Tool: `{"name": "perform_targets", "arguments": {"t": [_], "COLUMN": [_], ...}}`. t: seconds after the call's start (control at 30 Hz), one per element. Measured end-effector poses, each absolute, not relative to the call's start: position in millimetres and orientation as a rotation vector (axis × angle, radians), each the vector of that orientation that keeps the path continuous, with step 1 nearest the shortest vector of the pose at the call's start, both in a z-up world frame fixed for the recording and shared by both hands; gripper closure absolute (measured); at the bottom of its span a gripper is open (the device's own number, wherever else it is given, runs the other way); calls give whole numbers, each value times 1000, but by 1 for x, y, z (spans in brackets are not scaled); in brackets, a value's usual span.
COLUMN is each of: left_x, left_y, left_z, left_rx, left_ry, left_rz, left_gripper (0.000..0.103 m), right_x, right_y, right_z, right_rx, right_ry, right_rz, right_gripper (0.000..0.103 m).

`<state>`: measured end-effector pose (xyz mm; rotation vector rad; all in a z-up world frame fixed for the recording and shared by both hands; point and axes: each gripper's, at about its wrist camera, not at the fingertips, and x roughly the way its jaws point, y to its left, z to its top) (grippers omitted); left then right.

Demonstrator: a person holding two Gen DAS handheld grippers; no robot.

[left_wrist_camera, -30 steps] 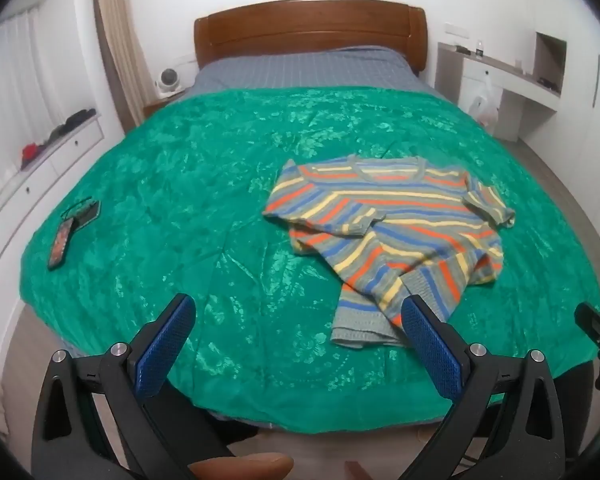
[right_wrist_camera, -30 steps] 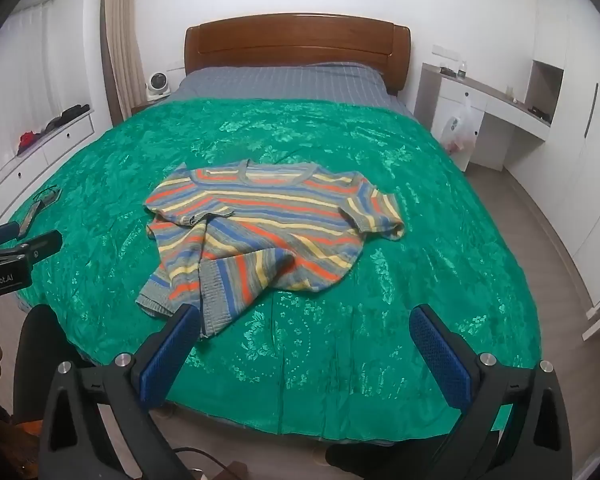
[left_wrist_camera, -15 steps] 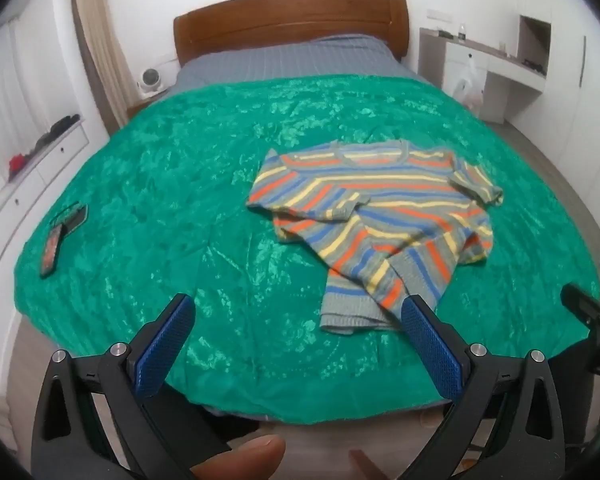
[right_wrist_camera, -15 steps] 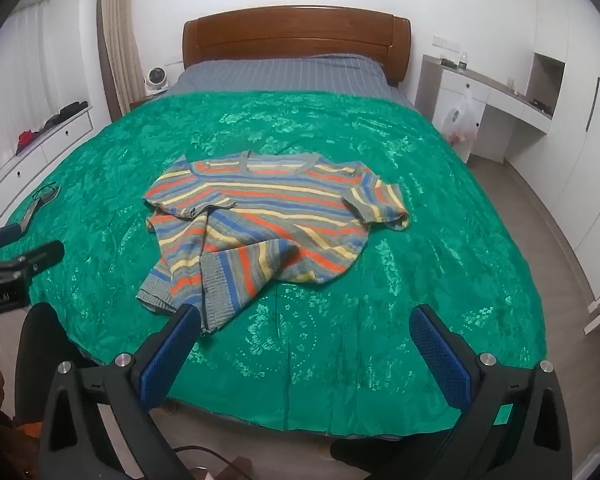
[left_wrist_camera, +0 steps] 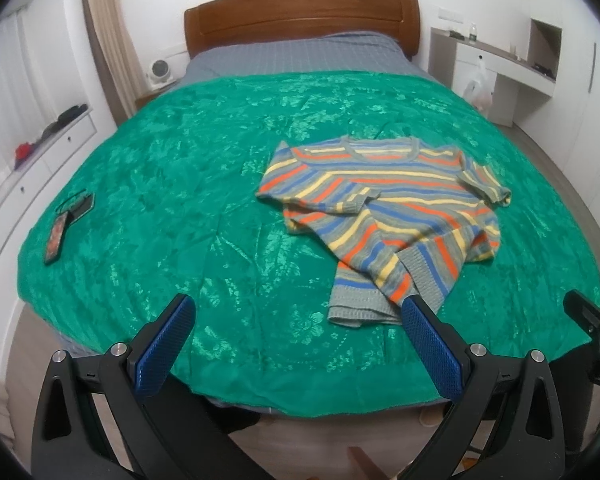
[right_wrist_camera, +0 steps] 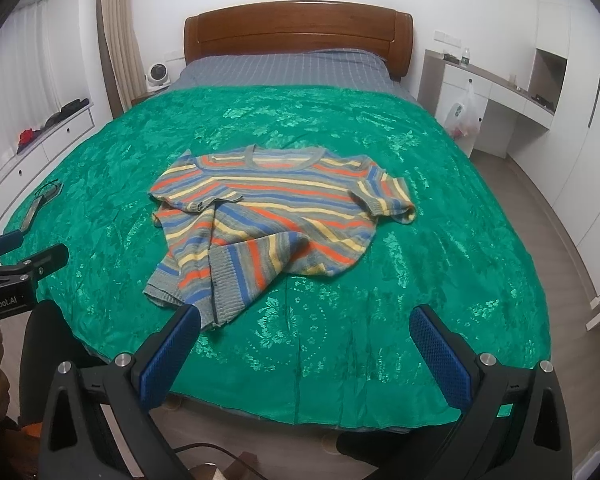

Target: Fold small clothes

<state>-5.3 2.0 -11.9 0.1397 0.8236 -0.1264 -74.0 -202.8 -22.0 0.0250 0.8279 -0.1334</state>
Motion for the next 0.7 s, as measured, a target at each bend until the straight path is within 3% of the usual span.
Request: {"name": "perform_targets", "arguments": {"t": [0.7], "left_x": [-14], "left_y": [0], "left_z": [-11], "left_rx": [150], "left_ry": [832], "left_rz": [-143], "left_gripper": [0], "right_x": [-75], "right_y": [-195], "right_z": [-19], "right_rx": [-20], "right_ry": [833], "right_rz": [-141], "right_gripper": [0]}}
